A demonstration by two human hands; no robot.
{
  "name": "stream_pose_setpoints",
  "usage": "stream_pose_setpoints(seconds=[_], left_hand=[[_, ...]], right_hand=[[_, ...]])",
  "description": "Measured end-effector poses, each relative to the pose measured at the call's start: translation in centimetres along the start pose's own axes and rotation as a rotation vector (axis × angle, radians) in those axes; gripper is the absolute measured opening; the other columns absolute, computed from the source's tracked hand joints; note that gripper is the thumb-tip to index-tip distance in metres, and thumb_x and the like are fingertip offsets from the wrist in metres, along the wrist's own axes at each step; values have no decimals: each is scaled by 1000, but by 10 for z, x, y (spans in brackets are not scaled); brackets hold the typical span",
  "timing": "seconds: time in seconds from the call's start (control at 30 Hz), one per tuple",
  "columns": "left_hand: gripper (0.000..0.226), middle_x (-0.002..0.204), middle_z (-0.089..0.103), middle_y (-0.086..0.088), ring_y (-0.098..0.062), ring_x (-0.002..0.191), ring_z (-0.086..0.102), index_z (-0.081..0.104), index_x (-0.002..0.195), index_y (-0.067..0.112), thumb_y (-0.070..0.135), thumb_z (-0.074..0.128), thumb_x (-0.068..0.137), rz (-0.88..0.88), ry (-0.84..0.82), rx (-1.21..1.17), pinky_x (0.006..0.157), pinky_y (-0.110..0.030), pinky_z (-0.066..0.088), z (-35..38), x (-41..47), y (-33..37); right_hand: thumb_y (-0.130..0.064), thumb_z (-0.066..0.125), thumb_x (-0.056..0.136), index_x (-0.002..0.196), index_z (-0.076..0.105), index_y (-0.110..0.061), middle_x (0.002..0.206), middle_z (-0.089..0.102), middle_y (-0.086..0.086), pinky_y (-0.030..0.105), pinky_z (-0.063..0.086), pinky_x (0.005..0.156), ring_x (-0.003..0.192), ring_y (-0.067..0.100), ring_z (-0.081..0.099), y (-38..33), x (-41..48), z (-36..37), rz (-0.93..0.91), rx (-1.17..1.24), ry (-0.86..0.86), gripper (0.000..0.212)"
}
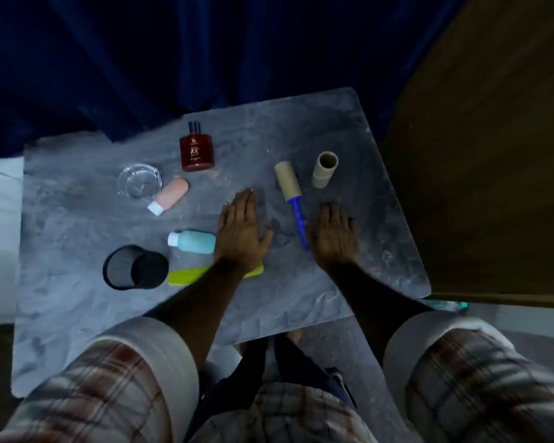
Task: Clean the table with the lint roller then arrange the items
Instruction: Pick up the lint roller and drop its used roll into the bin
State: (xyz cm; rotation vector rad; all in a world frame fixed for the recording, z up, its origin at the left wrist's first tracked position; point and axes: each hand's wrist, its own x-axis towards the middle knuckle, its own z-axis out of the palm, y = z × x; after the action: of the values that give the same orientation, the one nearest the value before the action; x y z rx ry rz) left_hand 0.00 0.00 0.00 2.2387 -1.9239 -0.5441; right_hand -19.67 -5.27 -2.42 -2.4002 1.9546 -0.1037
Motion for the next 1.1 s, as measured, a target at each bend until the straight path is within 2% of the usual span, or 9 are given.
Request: stream_pose_setpoints(seconds=[0.13, 0.27, 0.47, 0.63, 0.7, 0.77, 0.9, 0.97, 1.1], left_hand=[[95, 177, 23, -16, -34, 165, 24, 18, 169, 5, 62, 15, 93, -50, -10, 2, 135, -48, 16, 4, 3, 2], [83, 176, 24, -18, -35, 165, 23, 19, 169, 4, 50, 40, 102, -44, 9, -46, 136, -46, 15, 12, 1, 1], [78, 162, 47, -24, -41, 156, 38, 44, 159, 2, 41, 47, 92, -127, 65, -302, 132, -47, 27, 8, -8, 7], [48, 141, 65, -20, -36, 130, 63, 60, 141, -5, 4, 61, 94, -359, 303, -817, 118, -49, 47, 0, -33, 7], [45, 136, 63, -14, -22, 107, 67, 56, 142, -6, -11, 58, 97, -491, 372, -1089, 100, -34, 56, -8, -47, 4], [49, 133, 60, -12, -17, 96, 66, 50, 147, 1, -5, 59, 100, -593, 412, -1332, 85, -22, 59, -22, -67, -4], [48, 127, 69, -8, -24, 95, 76, 47, 152, 12, 10, 60, 107, -732, 486, -1578, 83, -43, 67, -53, -115, -22], [42, 113, 75, -5, -23, 87, 77, 56, 142, 10, 15, 68, 103, -766, 558, -1614, 80, -47, 68, -68, -138, -29], [20, 93, 79, -5, -22, 79, 78, 75, 110, 19, 27, 82, 93, -821, 748, -1619, 63, -35, 64, -86, -186, -45]], right_hand=[[-47, 52, 94, 120, 59, -7, 124, 62, 19, 49, 47, 92, 115, 39, 59, -8, 21, 6, 0, 95, -165, 48], [-46, 59, 88, 118, 59, -9, 124, 62, 15, 47, 45, 95, 119, 37, 56, -18, 31, 10, 7, 160, -240, 48], [-28, 60, 89, 114, 63, -5, 121, 63, 18, 44, 46, 94, 118, 38, 56, -22, 37, -2, 47, 273, -243, 34], [-17, 63, 89, 106, 67, -5, 107, 65, 18, 45, 49, 93, 104, 39, 59, -21, 27, -21, -170, 455, -152, 21], [-16, 65, 89, 106, 68, -7, 107, 66, 15, 43, 50, 91, 102, 36, 60, -28, 19, -30, -243, 513, -151, 19], [-17, 66, 91, 109, 69, -8, 107, 66, 12, 40, 50, 90, 102, 33, 60, -37, 11, -40, -346, 549, -162, 20], [-21, 63, 97, 116, 69, -14, 110, 64, 4, 43, 50, 93, 104, 29, 60, -68, -4, -67, -621, 587, -183, 21], [-24, 59, 100, 118, 68, -15, 111, 64, 3, 48, 49, 93, 104, 29, 60, -89, -10, -81, -766, 552, -175, 23], [-23, 55, 101, 121, 67, -11, 112, 65, 5, 48, 49, 87, 100, 31, 60, -139, -24, -108, -989, 481, -137, 26]])
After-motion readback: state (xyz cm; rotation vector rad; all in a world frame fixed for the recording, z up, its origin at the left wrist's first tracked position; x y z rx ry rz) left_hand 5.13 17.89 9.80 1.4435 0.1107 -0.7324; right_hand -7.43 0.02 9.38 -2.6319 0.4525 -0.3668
